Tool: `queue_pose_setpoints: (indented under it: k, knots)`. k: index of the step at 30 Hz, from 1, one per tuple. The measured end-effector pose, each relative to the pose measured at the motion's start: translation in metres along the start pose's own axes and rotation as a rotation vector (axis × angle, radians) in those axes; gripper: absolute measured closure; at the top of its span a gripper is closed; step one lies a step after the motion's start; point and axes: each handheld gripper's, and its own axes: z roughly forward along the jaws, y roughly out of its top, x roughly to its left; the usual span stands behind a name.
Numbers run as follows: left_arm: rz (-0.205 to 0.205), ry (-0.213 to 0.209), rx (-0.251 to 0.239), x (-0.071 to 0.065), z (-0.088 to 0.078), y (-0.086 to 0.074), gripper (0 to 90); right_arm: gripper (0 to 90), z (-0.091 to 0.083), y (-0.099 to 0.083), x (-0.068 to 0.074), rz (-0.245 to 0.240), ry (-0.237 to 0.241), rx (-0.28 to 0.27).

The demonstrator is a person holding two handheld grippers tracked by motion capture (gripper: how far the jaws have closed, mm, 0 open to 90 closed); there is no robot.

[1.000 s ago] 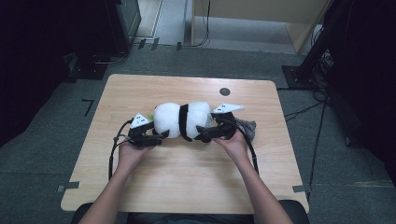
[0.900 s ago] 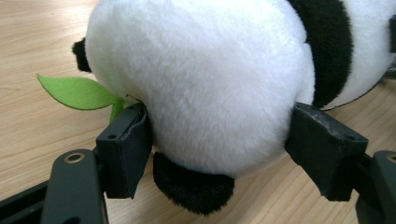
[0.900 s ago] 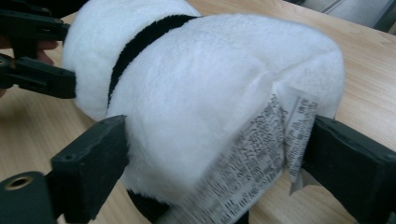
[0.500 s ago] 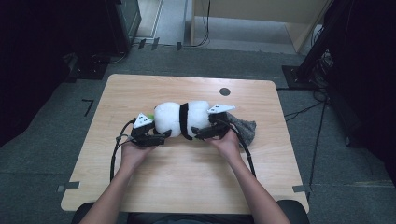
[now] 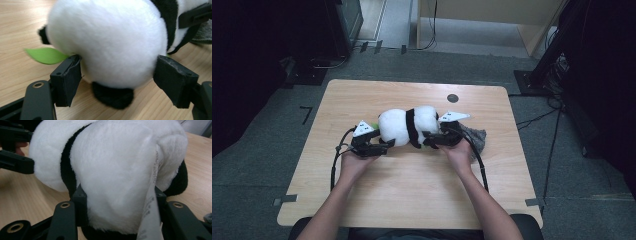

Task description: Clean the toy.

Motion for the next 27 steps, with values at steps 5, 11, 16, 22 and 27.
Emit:
queue_pose_setpoints:
  k: [5,11,16,22,27]
  knots:
    - [0.011,0.016,-0.047,0.008,-0.015,0.004,23.8,49.8,-0.022,0.002,-0.016,-0.001,0.046,0.009]
    - [-0.036,-0.003,-0.073,0.018,-0.025,0.004,24.0,49.1,-0.045,0.003,-0.031,0.013,0.115,-0.023]
    - [0.01,-0.057,-0.081,0.01,-0.03,0.001,24.0,48.2,-0.047,0.008,-0.033,-0.006,0.226,-0.05]
    - [0.037,-0.119,-0.117,0.008,-0.037,-0.003,22.8,48.2,-0.037,0.01,-0.03,-0.063,0.336,-0.045]
    - [0.056,-0.204,-0.107,0.008,-0.035,-0.008,9.2,47.4,-0.031,0.011,-0.029,-0.098,0.399,-0.035]
